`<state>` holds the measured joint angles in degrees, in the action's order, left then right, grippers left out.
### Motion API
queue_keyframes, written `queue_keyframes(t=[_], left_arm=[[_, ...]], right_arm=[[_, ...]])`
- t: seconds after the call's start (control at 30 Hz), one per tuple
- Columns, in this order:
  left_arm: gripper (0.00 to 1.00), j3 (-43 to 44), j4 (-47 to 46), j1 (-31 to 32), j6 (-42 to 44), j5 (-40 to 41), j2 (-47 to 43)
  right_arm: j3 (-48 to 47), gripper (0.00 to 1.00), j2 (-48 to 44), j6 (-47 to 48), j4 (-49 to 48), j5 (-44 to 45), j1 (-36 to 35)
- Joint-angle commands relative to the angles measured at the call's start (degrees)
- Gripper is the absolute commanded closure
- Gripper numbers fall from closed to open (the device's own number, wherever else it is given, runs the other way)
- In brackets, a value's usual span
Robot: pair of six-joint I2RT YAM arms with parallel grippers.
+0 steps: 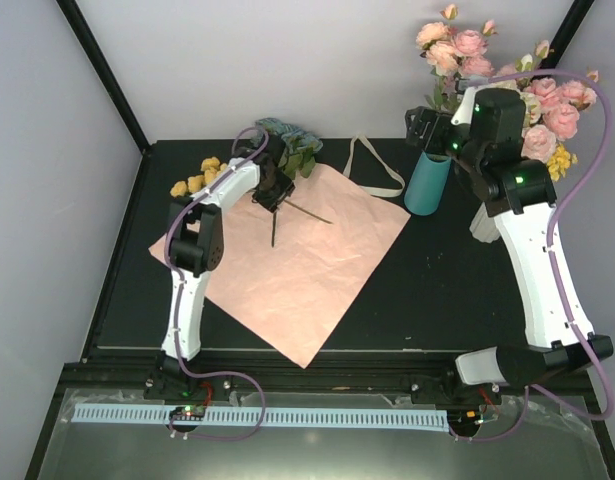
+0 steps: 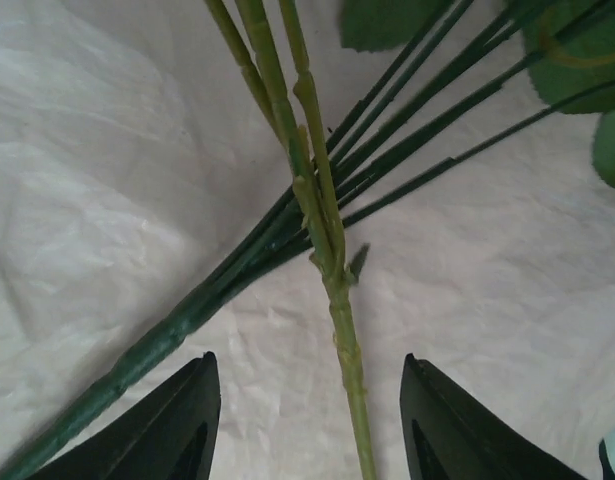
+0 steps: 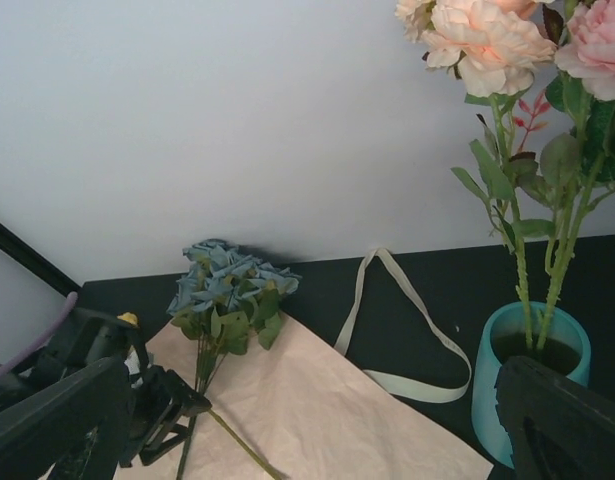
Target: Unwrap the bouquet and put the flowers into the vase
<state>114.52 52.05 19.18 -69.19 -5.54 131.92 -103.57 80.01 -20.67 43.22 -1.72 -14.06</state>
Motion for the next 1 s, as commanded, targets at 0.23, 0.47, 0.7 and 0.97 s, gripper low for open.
queue_keyframes(t=[0.23,0.47,0.7,0.97], left_arm=[[0.62,8.79,-3.33,-0.61,-6.92,-2.07,7.37],[0.81,8.84,-1.36,-0.55,-8.39,-1.07,8.04],[0.78,8.79,0.15,-0.75,-7.87,-1.19,8.96],[0.85,8.79,-1.52,-1.15,-6.85,-2.63,9.80]], right_arm=[[5.50,0.00,-5.39,2.19,-1.41,2.86,-0.15],[4.41,0.00,-4.16,3.13,-2.16,3.11,-0.16],[3.85,0.00,-2.82,2.82,-2.66,2.11,-0.18],[3.31,0.00,-2.44,2.40,-2.47,1.45,-0.17]])
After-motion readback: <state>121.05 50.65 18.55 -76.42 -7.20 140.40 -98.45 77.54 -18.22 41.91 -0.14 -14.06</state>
